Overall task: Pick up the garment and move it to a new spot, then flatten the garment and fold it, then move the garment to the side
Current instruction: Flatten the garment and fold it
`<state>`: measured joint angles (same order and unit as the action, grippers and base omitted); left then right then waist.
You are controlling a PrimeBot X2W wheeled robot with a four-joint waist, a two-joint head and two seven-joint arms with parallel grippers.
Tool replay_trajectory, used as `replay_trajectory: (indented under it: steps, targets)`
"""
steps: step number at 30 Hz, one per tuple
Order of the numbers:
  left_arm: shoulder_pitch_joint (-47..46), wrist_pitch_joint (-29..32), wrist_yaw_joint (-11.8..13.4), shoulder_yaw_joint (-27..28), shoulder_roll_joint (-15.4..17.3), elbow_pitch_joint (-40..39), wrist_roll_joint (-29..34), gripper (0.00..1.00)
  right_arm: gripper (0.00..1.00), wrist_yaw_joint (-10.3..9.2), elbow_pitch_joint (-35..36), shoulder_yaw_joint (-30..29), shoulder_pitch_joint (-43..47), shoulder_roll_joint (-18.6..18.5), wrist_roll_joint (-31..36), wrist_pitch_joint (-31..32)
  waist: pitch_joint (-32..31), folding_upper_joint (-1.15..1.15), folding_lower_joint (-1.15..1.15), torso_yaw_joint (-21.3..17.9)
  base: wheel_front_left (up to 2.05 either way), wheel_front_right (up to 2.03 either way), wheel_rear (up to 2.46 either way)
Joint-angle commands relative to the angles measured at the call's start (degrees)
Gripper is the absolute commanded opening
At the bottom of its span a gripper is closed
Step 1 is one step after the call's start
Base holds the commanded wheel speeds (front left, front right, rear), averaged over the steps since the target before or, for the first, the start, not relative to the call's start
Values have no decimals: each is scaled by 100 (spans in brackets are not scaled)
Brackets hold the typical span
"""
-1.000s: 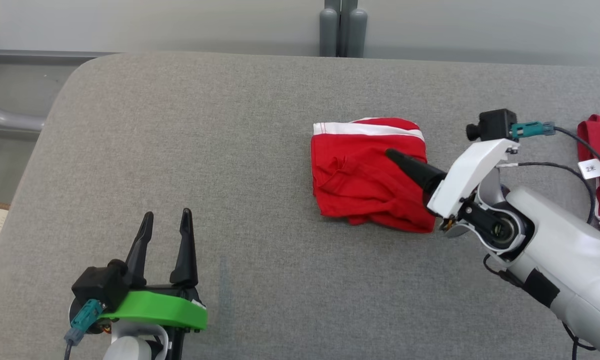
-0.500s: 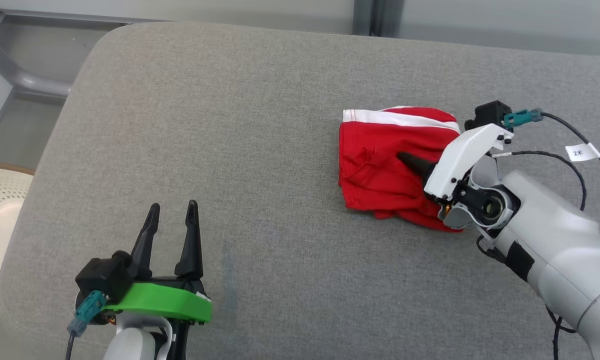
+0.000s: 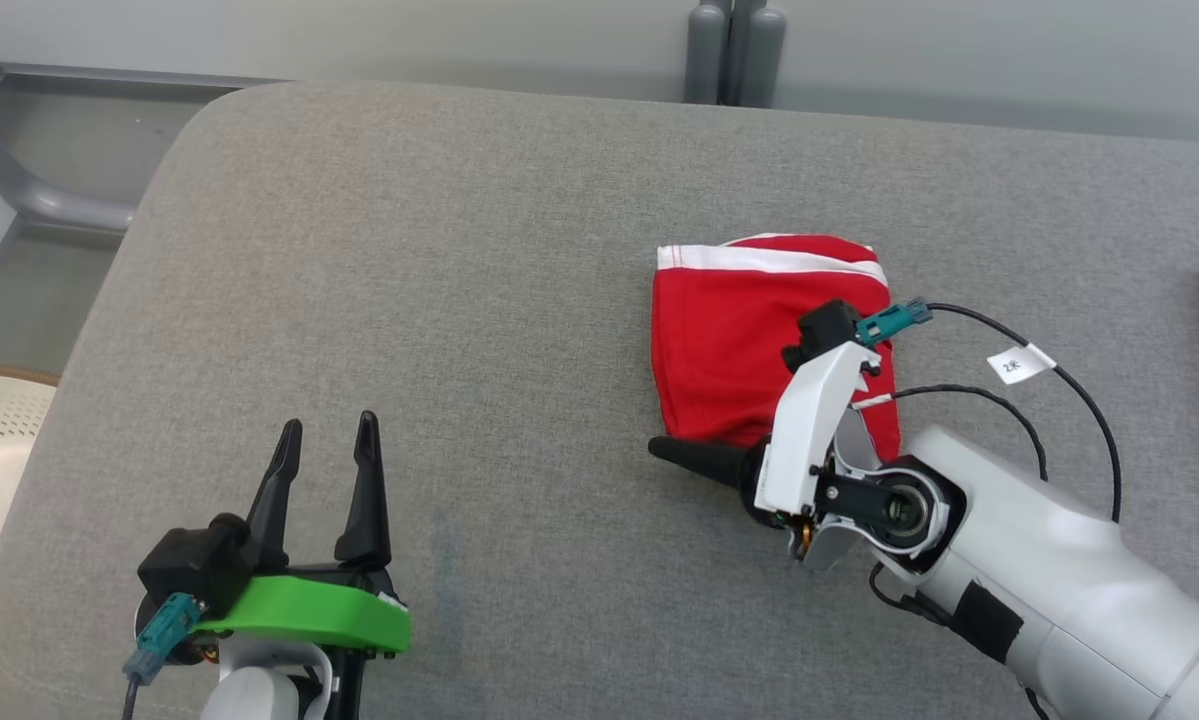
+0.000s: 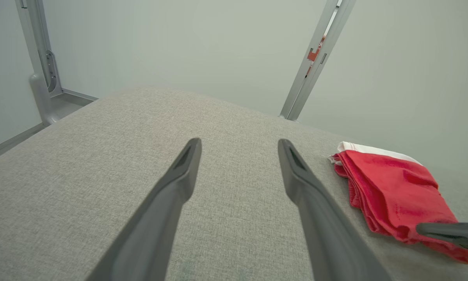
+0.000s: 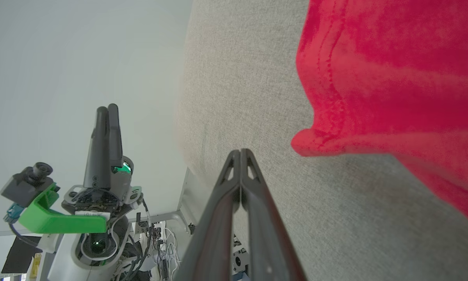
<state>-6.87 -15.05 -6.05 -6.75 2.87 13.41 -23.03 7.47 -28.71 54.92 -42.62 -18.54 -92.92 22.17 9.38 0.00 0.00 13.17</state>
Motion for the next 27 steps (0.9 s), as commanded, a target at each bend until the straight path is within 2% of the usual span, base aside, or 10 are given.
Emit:
replay_trajectory:
  steps: [1, 8, 13, 14, 15, 16, 17, 18, 27]
  targets:
    - [72, -14, 5, 40, 8, -1, 73, 100, 0, 5, 233, -8, 129, -34, 63, -49, -74, 0, 0, -142, 0, 0, 0]
    - [134, -14, -24, 153, 8, -46, 162, 100, 0, 5, 1288, -268, 344, -306, 332, -664, -238, 0, 0, -444, 0, 0, 0]
    - [211, -14, -26, 269, 35, -87, 199, 100, 0, 5, 1719, -493, 398, -559, 607, -1236, -409, 0, 0, -668, 0, 0, 0]
    - [227, -14, -25, 301, 48, -93, 203, 100, 18, 5, 1779, -560, 400, -611, 693, -1420, -448, 0, 0, -719, 0, 0, 0]
    - [251, -14, -22, 336, 61, -104, 202, 100, 24, 5, 1830, -585, 408, -642, 760, -1539, -495, 0, 0, -766, 0, 0, 0]
    - [292, -14, -17, 376, 76, -109, 196, 100, 43, 5, 1897, -623, 427, -687, 828, -1680, -546, 0, 0, -816, 0, 0, 0]
    - [326, -14, -10, 412, 91, -116, 194, 100, 64, 5, 1927, -672, 441, -739, 884, -1819, -592, 0, 0, -860, 0, 0, 0]
    - [352, -14, -3, 453, 110, -131, 191, 100, 100, 5, 1954, -721, 467, -814, 952, -1965, -636, 0, 0, -908, 0, 0, 0]
    - [583, -14, 104, 714, 253, -406, 187, 100, 100, 5, 1791, -1161, 682, -1264, 1800, -3326, -814, 0, 0, -1203, 0, 0, 0]
